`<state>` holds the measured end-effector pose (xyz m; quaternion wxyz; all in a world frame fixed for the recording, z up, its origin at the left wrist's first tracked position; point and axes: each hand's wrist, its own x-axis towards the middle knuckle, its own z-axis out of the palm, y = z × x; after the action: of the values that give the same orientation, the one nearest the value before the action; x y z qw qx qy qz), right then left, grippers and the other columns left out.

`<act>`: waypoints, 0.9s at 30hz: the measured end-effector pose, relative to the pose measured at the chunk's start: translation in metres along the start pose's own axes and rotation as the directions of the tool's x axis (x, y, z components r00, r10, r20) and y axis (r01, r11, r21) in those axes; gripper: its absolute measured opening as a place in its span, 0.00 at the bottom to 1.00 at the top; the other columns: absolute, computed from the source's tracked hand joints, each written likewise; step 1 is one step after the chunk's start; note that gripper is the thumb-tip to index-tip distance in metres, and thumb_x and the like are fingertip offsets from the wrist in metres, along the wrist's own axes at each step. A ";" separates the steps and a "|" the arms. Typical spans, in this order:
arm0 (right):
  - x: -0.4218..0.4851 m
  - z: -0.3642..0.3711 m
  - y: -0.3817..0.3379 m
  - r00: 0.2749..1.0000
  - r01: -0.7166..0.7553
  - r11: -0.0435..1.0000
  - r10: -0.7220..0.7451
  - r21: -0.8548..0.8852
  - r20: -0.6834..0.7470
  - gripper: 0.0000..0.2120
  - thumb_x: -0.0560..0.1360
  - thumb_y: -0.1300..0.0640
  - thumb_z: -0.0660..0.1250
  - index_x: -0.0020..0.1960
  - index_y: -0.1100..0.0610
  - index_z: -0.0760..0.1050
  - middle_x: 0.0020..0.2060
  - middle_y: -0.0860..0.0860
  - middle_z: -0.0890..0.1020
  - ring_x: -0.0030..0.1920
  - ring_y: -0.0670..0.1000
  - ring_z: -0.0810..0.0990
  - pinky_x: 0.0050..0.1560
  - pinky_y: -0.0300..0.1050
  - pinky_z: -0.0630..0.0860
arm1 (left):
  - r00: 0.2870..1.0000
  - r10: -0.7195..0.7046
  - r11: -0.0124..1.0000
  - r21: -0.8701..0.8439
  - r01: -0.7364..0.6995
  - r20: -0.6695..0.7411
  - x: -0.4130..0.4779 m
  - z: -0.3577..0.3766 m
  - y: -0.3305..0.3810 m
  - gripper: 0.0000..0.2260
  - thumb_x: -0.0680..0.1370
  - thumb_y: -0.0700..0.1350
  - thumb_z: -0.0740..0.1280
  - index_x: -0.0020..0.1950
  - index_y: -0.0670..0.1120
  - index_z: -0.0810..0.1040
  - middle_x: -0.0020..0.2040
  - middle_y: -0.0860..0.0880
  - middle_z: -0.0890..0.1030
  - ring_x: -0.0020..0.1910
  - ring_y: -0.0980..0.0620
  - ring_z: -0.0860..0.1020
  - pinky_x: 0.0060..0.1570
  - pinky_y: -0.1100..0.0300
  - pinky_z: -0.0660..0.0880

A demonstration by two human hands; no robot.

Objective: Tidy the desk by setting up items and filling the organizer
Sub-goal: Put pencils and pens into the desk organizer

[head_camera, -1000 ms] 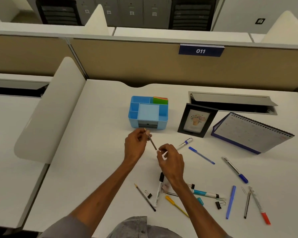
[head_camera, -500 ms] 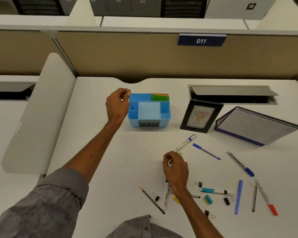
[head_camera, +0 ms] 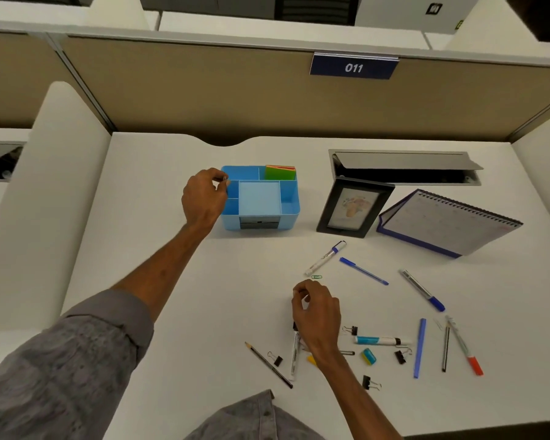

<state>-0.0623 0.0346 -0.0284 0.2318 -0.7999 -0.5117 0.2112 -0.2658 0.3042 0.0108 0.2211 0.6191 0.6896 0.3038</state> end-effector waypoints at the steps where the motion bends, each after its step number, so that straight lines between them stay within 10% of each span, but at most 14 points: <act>1: -0.002 -0.001 0.002 1.000 0.000 1.000 0.000 -0.008 -0.003 0.07 0.76 0.56 0.74 0.52 0.48 0.79 0.44 0.43 0.82 0.44 0.45 0.78 0.50 0.42 0.72 | 1.000 -0.007 1.000 0.001 0.007 0.000 0.000 0.001 0.000 0.13 0.82 0.52 0.71 0.63 0.48 0.82 0.61 0.48 0.85 0.58 0.48 0.83 0.55 0.55 0.80; 19: -0.069 0.005 0.031 0.926 0.361 0.917 -0.331 -0.170 0.183 0.02 0.76 0.50 0.66 0.47 0.45 0.76 0.43 0.40 0.79 0.49 0.45 0.74 0.50 0.46 0.66 | 0.978 -0.092 0.983 -0.172 0.059 -0.188 -0.105 -0.011 -0.011 0.11 0.83 0.43 0.66 0.64 0.52 0.80 0.60 0.54 0.83 0.55 0.54 0.82 0.56 0.61 0.79; 27: -0.090 0.033 0.016 0.831 0.531 0.809 -0.439 -0.252 0.342 0.10 0.76 0.43 0.64 0.49 0.48 0.78 0.46 0.43 0.80 0.51 0.49 0.75 0.50 0.50 0.69 | 0.993 -0.114 0.987 -0.116 0.112 -0.009 -0.242 0.003 -0.044 0.13 0.83 0.40 0.65 0.64 0.53 0.80 0.57 0.56 0.84 0.51 0.53 0.83 0.52 0.59 0.79</act>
<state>-0.1044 -0.0493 -0.0552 0.0667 -0.6322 -0.7552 0.1596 -0.2631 0.0636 -0.0391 0.2680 0.5629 0.7065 0.3349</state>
